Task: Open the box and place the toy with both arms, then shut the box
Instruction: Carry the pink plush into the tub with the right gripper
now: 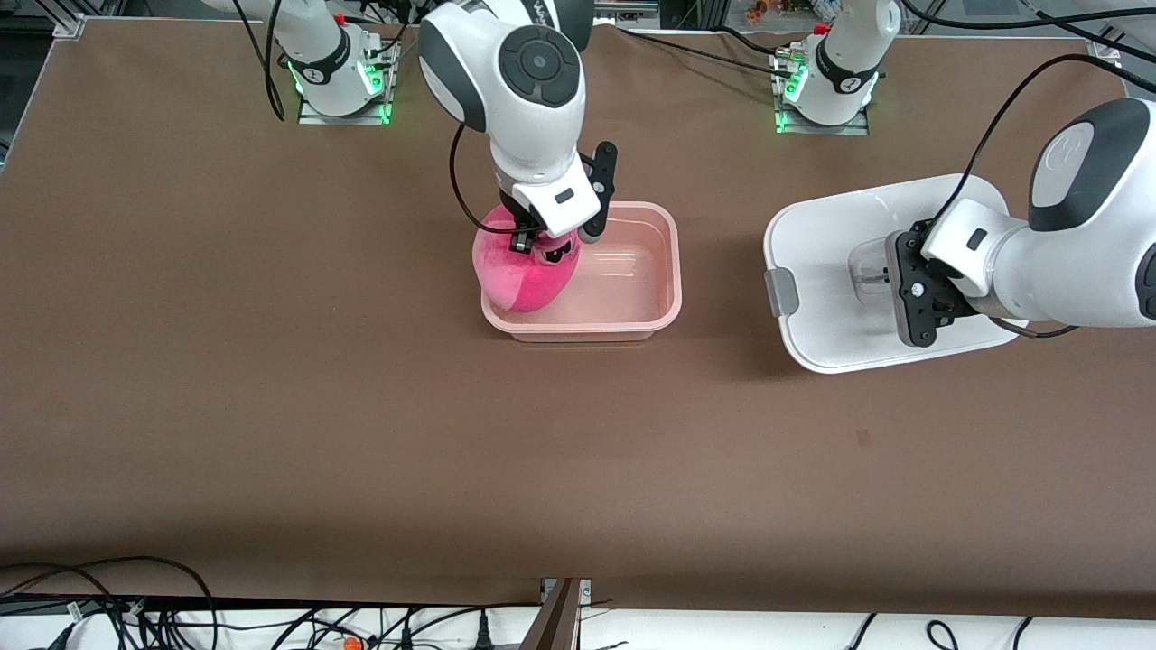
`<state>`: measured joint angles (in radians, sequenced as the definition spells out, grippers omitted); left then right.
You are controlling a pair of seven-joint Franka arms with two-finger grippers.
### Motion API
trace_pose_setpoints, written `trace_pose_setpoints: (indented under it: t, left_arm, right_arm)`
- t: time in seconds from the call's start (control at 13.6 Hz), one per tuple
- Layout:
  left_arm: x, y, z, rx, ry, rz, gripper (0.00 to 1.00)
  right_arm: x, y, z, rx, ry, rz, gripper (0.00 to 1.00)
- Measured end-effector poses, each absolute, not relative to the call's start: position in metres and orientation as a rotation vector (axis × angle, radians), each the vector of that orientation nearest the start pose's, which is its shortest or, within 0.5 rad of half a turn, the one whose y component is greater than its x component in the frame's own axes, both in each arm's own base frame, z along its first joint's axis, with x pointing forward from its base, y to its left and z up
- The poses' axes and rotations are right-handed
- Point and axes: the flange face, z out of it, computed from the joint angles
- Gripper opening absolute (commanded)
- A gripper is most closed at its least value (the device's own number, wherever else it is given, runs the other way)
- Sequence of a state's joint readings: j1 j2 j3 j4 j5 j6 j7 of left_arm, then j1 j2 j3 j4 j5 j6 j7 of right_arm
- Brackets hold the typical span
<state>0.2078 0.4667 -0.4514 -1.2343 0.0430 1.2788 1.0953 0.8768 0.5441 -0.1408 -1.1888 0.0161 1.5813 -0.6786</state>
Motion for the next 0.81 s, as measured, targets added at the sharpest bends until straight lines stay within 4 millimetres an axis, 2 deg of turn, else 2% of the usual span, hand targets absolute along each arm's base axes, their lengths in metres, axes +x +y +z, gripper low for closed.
trace_pose_setpoints:
  t: [0.37, 0.59, 0.73, 0.81]
  left_arm:
    - [0.633, -0.090, 0.497, -2.690, 2.110, 0.477, 0.00]
    - [0.633, -0.089, 0.496, -2.691, 2.110, 0.479, 0.00]
    - [0.633, -0.089, 0.496, -2.692, 2.110, 0.479, 0.00]
    - [0.633, -0.089, 0.496, -2.692, 2.110, 0.479, 0.00]
  right_arm:
    - [0.486, 0.509, 0.405, -2.415, -2.106, 0.366, 0.00]
    - [0.489, 0.514, 0.375, -2.423, -2.108, 0.393, 0.00]
    - [0.496, 0.521, 0.342, -2.437, -2.118, 0.363, 0.00]
    - [0.499, 0.525, 0.320, -2.452, -2.117, 0.345, 0.99]
